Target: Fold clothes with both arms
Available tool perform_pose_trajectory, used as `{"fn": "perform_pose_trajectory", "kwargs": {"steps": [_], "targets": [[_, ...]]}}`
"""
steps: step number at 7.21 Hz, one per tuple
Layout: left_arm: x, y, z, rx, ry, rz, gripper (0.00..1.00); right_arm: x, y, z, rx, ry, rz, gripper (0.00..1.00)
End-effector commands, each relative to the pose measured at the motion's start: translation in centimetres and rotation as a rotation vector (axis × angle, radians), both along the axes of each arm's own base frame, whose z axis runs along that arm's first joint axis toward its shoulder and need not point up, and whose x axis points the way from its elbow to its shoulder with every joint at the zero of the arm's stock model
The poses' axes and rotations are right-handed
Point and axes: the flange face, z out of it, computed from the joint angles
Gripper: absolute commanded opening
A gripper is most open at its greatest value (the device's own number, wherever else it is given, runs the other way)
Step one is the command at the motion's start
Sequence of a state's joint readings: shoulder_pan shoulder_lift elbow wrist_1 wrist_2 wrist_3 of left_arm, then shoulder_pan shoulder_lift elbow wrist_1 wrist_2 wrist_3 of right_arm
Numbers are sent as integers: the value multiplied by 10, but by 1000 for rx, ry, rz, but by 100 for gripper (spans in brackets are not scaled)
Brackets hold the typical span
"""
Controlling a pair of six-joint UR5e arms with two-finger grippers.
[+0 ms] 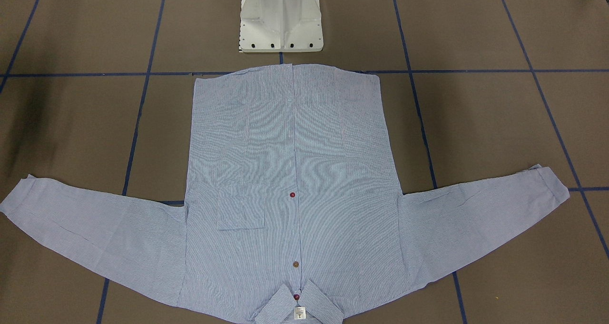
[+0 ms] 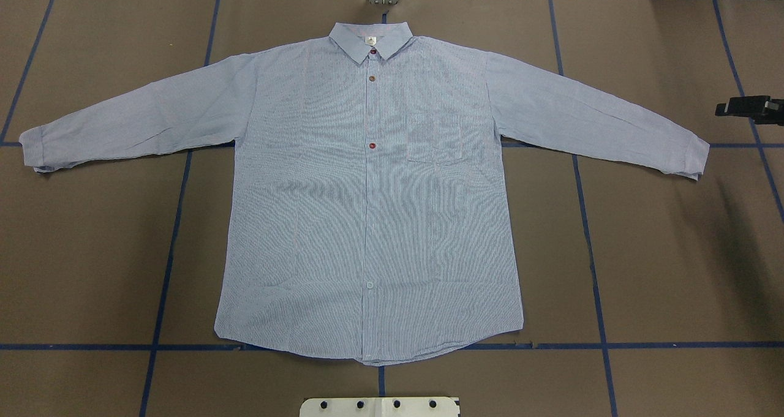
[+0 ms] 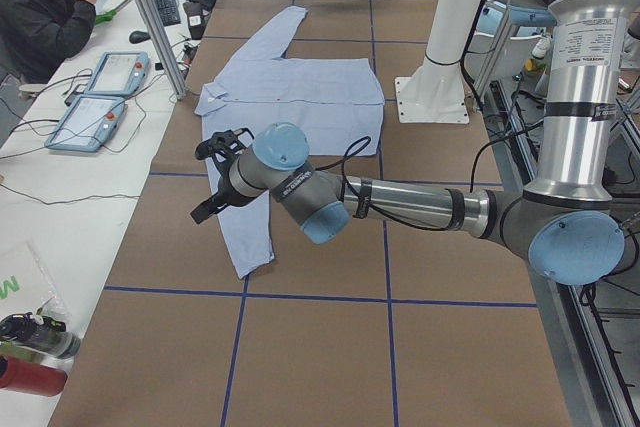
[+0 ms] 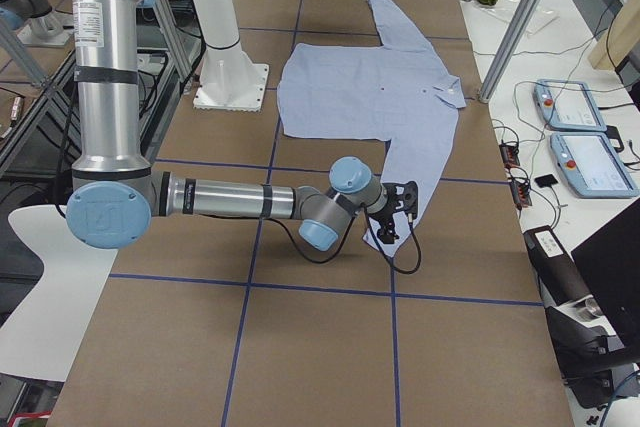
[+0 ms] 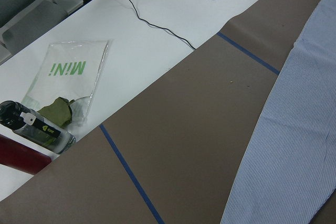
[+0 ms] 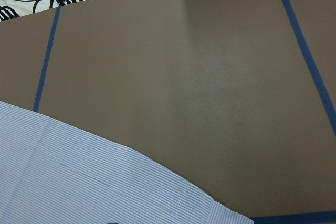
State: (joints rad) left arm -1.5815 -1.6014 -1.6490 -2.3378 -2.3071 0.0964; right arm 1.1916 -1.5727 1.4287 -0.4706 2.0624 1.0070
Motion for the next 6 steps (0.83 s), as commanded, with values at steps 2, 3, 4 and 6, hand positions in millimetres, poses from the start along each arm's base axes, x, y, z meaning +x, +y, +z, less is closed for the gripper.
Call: {"fn": "perform_pose_trajectory", "kwargs": {"steps": [2,3,4,6], "targets": [[0,2,1,9,0,0,100,-44,20,21,-21,27,45,89],[0,3,1,8,0,0,100,-56,32,26,-15,55,41,89],[0,3,1,9,0,0,100,-68,37,27,-6,72,39,88],[0,3,1,9,1,1,100,-79,52,39,-9,108,30,81]]}}
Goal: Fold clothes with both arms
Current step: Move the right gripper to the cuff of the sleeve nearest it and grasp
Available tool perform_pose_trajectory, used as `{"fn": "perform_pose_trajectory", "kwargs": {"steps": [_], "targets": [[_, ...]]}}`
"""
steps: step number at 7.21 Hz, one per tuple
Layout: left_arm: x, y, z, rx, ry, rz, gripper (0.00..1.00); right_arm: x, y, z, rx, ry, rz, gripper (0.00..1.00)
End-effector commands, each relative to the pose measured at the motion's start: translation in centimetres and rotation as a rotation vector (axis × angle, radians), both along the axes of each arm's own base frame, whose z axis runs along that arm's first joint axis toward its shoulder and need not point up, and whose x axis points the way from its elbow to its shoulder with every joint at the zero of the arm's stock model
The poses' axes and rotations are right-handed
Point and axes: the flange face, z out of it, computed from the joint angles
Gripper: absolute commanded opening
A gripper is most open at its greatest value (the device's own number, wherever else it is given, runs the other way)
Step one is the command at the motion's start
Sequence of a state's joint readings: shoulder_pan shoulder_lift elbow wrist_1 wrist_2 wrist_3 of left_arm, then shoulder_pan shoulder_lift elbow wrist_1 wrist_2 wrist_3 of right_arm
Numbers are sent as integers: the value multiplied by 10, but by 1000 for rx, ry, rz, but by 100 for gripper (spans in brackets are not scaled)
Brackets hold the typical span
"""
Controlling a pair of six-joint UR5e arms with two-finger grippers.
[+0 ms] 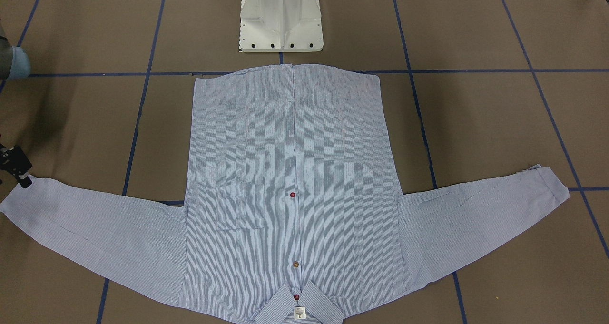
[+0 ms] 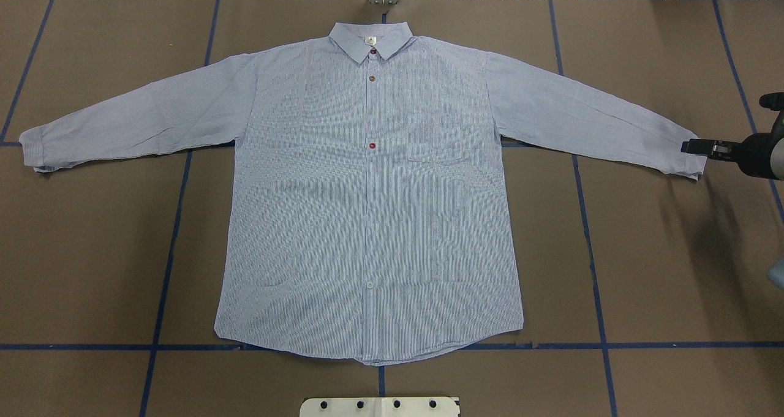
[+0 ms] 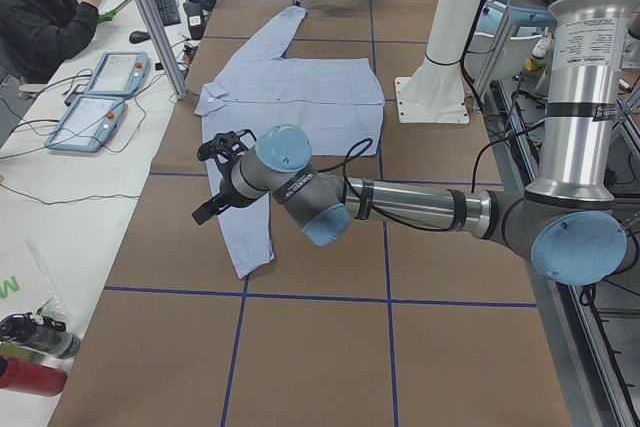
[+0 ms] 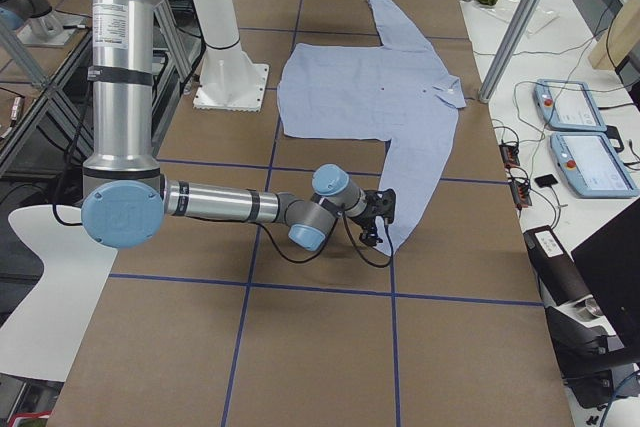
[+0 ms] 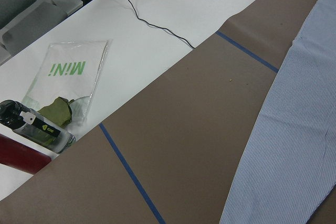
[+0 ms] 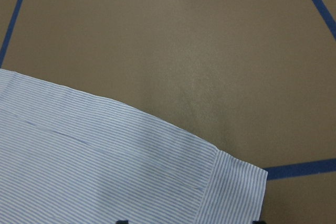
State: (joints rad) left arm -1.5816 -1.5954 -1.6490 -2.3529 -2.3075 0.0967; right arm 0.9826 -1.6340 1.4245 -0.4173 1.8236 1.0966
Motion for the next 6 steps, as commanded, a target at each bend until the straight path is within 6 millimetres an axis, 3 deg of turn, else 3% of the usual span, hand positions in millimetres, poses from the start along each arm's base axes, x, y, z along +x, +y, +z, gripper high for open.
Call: {"fn": "perform_pose_trajectory", "kwargs": {"steps": [1,4,6], "targets": [[0,0,0,0,0,0,100,-11,15,12,-3,37,-6,77],[0,0,0,0,1,1,100,-15,19,17,-4,50,-9,68],[0,0,2,-3,0,0,100,-19,21,18,2,60,-11,67]]}}
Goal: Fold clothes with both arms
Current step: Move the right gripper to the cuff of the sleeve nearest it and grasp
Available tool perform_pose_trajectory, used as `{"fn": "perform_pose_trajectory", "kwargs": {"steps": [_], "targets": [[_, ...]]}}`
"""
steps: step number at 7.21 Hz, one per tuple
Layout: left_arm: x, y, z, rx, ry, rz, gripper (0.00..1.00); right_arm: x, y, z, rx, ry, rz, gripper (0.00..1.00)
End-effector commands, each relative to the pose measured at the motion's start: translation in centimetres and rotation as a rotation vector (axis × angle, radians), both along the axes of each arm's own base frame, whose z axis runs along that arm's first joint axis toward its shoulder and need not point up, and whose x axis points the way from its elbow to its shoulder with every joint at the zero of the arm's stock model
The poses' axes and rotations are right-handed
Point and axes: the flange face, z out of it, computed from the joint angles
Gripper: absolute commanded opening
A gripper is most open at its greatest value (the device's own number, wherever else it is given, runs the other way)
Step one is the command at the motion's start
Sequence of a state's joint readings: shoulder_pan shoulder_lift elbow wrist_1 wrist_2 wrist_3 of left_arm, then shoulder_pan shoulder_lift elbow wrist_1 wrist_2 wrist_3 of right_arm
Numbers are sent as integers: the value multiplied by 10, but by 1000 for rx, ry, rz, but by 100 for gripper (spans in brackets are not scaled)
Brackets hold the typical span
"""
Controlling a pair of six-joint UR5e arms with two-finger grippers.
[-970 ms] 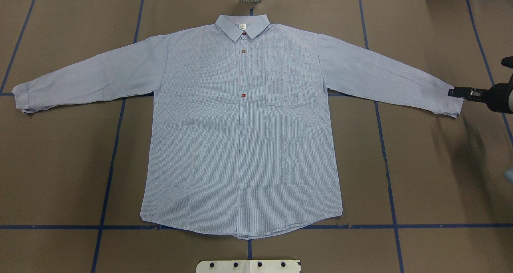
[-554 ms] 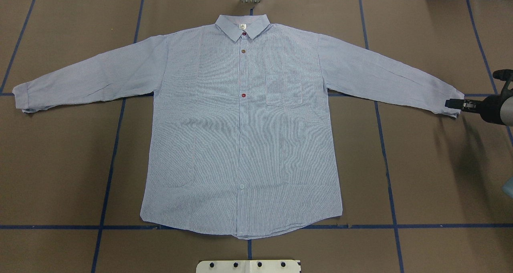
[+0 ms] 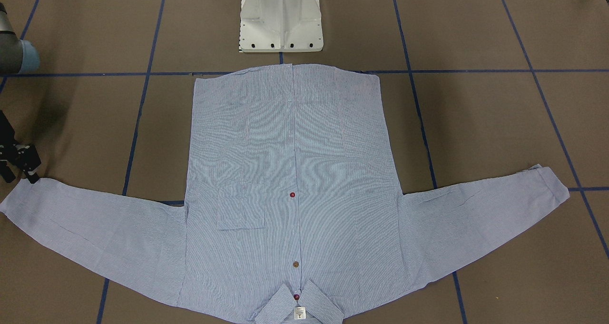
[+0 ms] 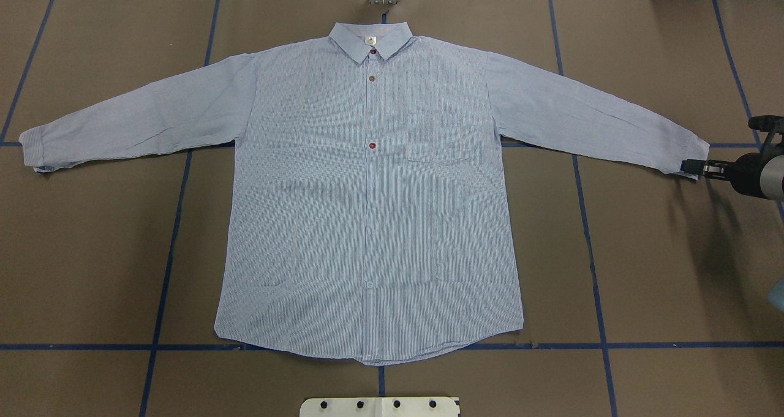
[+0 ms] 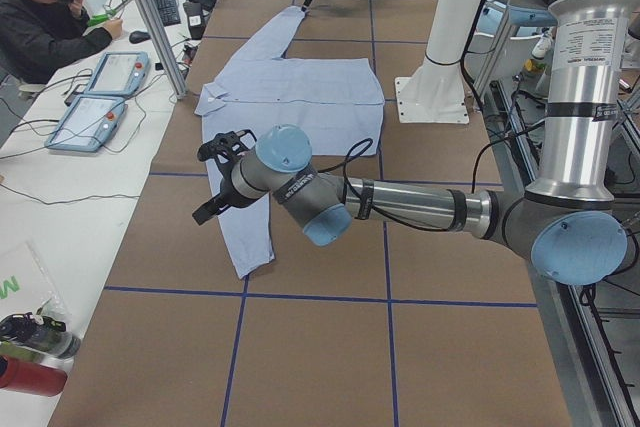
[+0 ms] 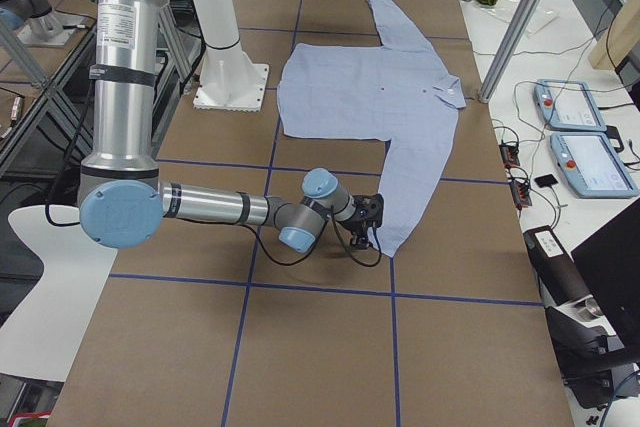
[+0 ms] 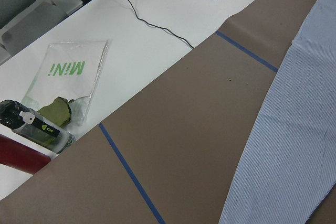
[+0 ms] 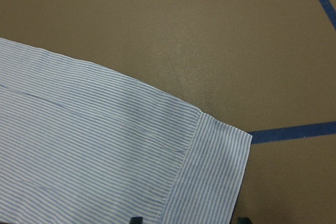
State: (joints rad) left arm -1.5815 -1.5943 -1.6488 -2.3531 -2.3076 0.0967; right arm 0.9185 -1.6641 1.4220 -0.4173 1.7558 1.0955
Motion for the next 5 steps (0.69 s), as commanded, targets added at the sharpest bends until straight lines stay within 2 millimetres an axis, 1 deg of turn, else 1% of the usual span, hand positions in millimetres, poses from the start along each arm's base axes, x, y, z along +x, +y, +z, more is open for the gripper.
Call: {"fn": "perform_pose_trajectory", "kwargs": {"steps": [1,2,3,4,5], "targets": [[0,-1,1,-2,0,0,100,-4,2,2,5,11,0,66],[0,0,0,0,0,0,100,-4,2,2,4,10,-1,58],[0,-1,1,-1,-1,0,100,-5,2,2,4,12,-4,44],[0,-1,1,-1,-1,0,100,-5,2,2,5,13,-7,14],[0,0,3,-4,-1,0,100,-5,2,0,13,14,-11,0]]}}
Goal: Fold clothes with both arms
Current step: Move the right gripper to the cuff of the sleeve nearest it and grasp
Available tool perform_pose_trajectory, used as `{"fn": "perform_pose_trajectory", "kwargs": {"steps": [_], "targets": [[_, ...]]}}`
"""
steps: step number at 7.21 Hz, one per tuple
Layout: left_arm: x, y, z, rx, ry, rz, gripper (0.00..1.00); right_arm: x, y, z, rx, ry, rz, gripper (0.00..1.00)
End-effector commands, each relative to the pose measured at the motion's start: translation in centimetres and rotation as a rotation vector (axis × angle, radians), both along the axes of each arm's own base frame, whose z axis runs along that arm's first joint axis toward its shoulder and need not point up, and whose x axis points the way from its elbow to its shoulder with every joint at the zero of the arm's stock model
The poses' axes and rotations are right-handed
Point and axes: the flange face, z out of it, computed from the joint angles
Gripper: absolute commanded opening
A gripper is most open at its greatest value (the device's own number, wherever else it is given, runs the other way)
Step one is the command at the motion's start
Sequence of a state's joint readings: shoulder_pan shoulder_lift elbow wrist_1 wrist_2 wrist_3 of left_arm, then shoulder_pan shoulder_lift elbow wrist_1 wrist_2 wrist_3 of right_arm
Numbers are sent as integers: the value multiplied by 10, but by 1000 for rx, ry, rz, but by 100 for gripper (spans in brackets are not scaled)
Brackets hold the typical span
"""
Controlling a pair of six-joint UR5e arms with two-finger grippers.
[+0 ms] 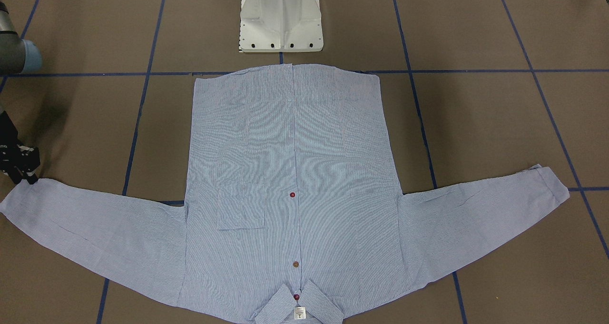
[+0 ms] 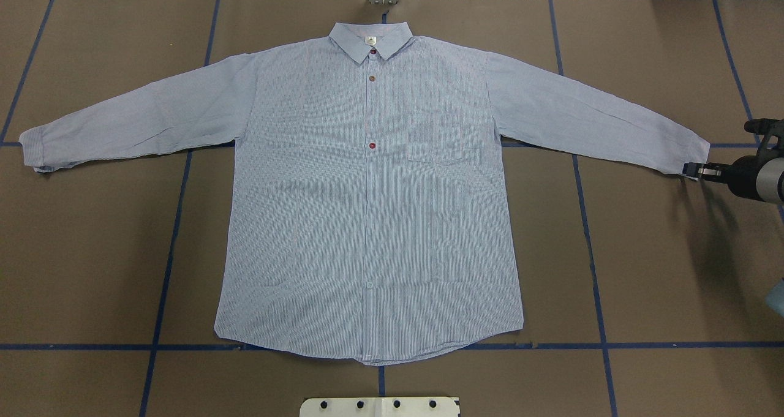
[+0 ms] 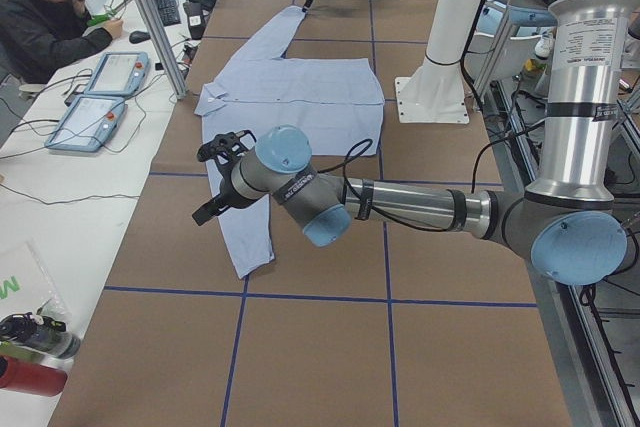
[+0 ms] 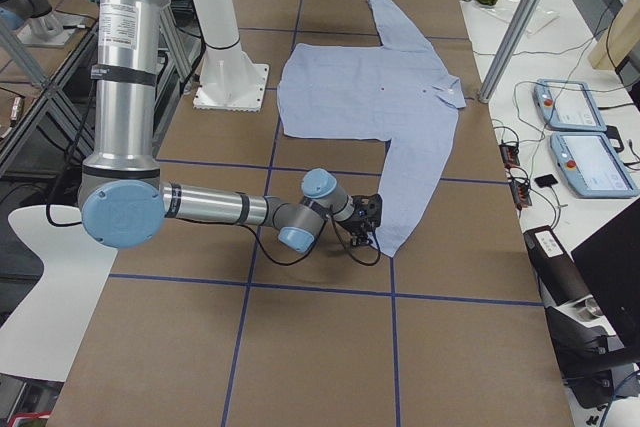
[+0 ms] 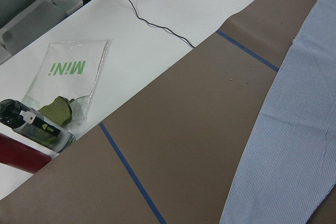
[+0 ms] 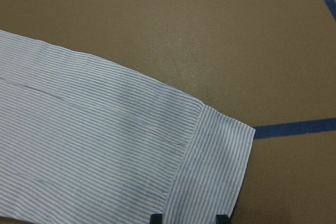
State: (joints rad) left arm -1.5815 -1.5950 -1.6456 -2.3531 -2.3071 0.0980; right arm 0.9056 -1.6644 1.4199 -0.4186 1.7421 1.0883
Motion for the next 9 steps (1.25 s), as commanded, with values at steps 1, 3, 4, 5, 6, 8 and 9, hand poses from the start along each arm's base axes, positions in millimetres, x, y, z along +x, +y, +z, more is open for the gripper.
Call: {"fn": "perform_pose_trajectory", "kwargs": {"steps": [1,3,4,5,6,8,9], "targets": [[0,0,1,-2,0,0,100,0,0,-3,10,0,-4,0],[0,0,1,-2,0,0,100,0,-3,-30,40,-34,-11,0],[0,0,0,-1,0,0,100,3,-8,-50,55,-57,-11,0],[0,0,0,-2,1,-1,100,5,-21,-82,36,-68,-11,0],[0,0,0,0,1,-1,100,-7,-39,-131,42,-73,-9,0],[0,0,0,-2,1,-1,100,-57,-99,-234,16,-80,9,0],[0,0,0,-2,1,-1,100,-85,-113,-280,19,-118,8,0]]}}
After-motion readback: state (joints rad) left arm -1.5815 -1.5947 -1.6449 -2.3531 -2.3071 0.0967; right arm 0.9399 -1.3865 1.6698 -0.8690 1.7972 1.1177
